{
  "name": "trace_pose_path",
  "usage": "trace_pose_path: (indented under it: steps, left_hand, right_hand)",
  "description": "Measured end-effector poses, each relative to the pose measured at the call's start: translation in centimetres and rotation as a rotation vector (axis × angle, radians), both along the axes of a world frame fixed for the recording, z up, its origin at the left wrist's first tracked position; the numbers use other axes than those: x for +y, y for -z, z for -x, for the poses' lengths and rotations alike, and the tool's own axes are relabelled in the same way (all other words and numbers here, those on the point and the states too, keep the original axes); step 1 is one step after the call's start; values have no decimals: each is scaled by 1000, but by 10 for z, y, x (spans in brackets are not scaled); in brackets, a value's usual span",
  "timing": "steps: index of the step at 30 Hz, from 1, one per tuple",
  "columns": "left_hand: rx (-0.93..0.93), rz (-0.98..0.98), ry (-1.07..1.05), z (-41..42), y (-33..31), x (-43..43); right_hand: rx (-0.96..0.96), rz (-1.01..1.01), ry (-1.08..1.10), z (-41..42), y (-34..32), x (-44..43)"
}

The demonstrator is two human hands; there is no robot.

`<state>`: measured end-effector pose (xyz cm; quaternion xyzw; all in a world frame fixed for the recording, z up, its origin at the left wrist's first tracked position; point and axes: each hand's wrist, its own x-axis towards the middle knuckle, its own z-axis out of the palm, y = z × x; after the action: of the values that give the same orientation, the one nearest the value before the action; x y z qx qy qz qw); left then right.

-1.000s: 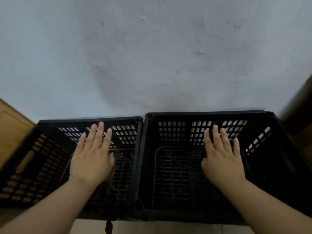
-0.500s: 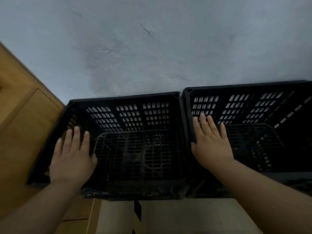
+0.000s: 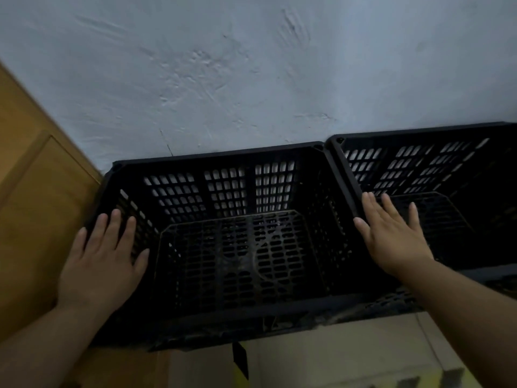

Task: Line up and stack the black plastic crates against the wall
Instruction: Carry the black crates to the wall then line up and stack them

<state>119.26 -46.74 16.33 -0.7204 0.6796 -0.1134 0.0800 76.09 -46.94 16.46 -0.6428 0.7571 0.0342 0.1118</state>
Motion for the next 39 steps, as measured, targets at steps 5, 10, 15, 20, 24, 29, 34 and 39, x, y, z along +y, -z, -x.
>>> trace_pose_path:
  steps: [5, 10, 15, 20, 24, 29, 34, 39]
  left_hand:
    - [43, -73, -62, 2, 1, 3]
    - [59, -79, -109, -4, 1, -1]
    - [-6, -151, -116, -13, 8, -8]
    - [-25, -217, -123, -23, 14, -16]
    - [-59, -255, -114, -32, 18, -17]
    - [-122, -257, -91, -38, 20, -17]
    - [-145, -260, -63, -43, 17, -18]
    - [-118, -321, -67, -43, 12, -20]
  right_hand:
    - [2, -3, -25, 1, 0, -1]
    - [195, 7, -131, -7, 0, -8]
    - [372, -57, -182, -23, 4, -15]
    - [444, -46, -104, -34, 11, -15]
    - [489, -16, -57, -40, 22, -13]
    - [499, -6, -58, -39, 26, -13]
    - [465, -55, -83, -36, 16, -19]
    - [391, -87, -98, -31, 14, -25]
